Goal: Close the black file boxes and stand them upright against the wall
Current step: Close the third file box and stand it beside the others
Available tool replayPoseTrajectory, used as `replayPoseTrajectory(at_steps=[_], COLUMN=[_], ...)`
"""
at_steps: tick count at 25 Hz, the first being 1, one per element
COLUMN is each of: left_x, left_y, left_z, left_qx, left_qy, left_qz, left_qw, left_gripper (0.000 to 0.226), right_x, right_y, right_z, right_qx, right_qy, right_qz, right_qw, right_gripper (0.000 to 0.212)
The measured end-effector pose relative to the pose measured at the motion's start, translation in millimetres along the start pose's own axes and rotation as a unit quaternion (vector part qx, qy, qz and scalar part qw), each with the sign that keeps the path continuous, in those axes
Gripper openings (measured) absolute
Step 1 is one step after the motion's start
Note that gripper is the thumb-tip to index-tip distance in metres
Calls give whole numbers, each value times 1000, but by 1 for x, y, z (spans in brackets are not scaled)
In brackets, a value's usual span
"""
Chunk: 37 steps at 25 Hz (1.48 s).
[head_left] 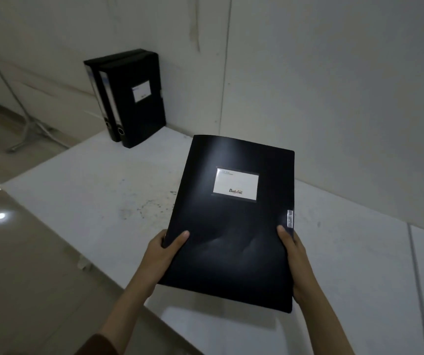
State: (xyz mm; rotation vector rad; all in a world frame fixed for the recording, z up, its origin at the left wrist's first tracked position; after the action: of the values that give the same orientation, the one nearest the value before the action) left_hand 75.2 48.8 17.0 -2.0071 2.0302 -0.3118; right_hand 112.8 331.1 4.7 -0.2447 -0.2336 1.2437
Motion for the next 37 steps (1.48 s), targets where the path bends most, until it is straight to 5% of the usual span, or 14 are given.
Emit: replayPoseTrajectory(at_steps=[9,21,28,31,37], left_x=[34,168,227,218,188], left_y=[19,182,230,259,309], left_z=[-35,-158,-210,-212,-209], left_qx=[-62,-108,-235,-243,-273], left_qy=[-48,-127,-158,-105,-64], left_qz=[-55,-74,-146,-163,-148], left_qw=[995,983,948,950,948], left_gripper=[4,47,23,29,44], right_x=[-67,-226,-328,-360,-439], right_y=[61,148,213,219,220], right_z=[57,135,166,207,277], right_qx=[32,90,148,275,440], right_qy=[-31,-144,-208,-262,-394], right_qz=[90,169,110,62,52], right_qw=[995,971,961,923,805], right_gripper=[41,15,46,71,80])
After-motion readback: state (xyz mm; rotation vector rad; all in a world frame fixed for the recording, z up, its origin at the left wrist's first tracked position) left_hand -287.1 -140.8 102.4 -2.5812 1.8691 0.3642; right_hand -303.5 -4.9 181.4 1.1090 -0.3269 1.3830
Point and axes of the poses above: each hand's wrist, its own y-axis towards the middle knuckle, its own x-axis out of the back of the hand, z = x × y, the point moved 10 cm from there along y, towards the middle knuckle, and after that the axes turned 9 degrees about -y, right-handed, at the moved point
